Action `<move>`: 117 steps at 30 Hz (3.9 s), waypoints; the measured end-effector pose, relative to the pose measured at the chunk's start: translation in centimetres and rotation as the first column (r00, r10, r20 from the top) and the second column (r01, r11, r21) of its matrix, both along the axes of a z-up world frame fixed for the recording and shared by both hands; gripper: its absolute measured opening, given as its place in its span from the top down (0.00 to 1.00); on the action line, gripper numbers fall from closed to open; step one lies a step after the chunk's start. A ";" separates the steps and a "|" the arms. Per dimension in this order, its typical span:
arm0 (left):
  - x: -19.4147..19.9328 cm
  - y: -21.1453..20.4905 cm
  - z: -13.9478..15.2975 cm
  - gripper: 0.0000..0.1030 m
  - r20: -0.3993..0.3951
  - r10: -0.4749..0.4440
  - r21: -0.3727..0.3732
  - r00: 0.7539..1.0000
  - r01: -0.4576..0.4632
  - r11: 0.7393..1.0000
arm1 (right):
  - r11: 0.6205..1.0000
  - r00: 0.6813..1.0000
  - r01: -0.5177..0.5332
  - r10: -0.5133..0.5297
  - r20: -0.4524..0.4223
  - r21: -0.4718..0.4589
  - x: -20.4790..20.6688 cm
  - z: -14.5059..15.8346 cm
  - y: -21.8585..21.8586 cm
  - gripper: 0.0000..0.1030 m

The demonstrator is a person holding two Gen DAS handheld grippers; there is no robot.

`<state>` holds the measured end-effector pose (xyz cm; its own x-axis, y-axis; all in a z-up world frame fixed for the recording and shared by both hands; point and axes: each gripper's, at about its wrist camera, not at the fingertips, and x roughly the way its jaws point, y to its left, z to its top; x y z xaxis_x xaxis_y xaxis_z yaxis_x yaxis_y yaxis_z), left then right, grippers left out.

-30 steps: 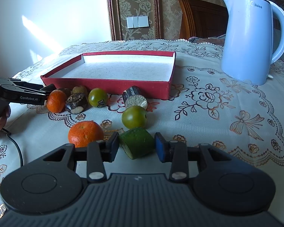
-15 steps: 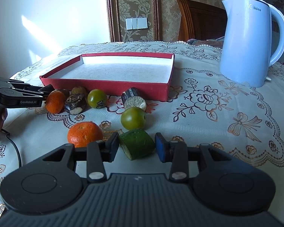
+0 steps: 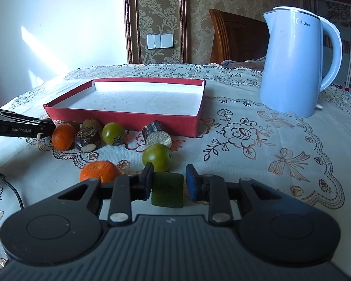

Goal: Organize fruits
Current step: 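Lower the right gripper onto the green cucumber slice and close it, then close the left gripper on the dark eggplant slice while the right holds the cucumber, then lift both held slices and carry them over the red tray, then open the left gripper releasing the eggplant while the right releases the cucumber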

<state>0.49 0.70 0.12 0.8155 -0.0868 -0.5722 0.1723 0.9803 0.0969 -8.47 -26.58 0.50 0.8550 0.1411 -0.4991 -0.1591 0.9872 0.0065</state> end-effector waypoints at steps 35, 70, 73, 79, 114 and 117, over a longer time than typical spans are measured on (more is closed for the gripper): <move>0.2 0.2 -1.3 0.64 -0.034 -0.054 -0.014 0.998 0.053 0.998 | 0.995 0.997 -0.036 0.030 -0.068 -0.090 0.4 -0.9 1.3 0.74; 7.0 -4.4 2.1 0.70 -0.008 0.038 -0.116 0.999 -0.038 0.993 | 0.995 0.995 0.096 -0.095 0.036 -0.023 12.4 4.4 5.4 0.75; 8.3 -4.5 2.0 0.70 -0.011 0.043 -0.108 0.999 -0.044 0.993 | 0.994 0.994 0.105 -0.105 0.017 -0.032 14.6 3.8 6.2 0.75; 11.2 -4.5 1.8 0.70 -0.035 0.060 -0.107 0.998 -0.063 0.992 | 0.990 0.990 0.136 -0.137 -0.037 -0.023 18.2 2.5 6.5 0.75; 14.4 -4.2 0.3 0.42 -0.066 0.115 -0.113 0.991 -0.122 0.986 | 0.985 0.978 0.174 -0.175 -0.111 -0.017 22.0 1.1 5.6 0.69; 14.0 -4.4 0.6 0.36 -0.039 0.110 -0.107 0.993 -0.113 0.988 | 0.984 0.978 0.175 -0.176 -0.110 -0.017 22.0 1.1 5.5 0.69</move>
<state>14.50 -3.75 0.75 0.8043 -0.0594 -0.5912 0.0628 0.9979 -0.0149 13.56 -21.06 1.58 0.8055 -0.0100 -0.5926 0.0179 0.9998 0.0075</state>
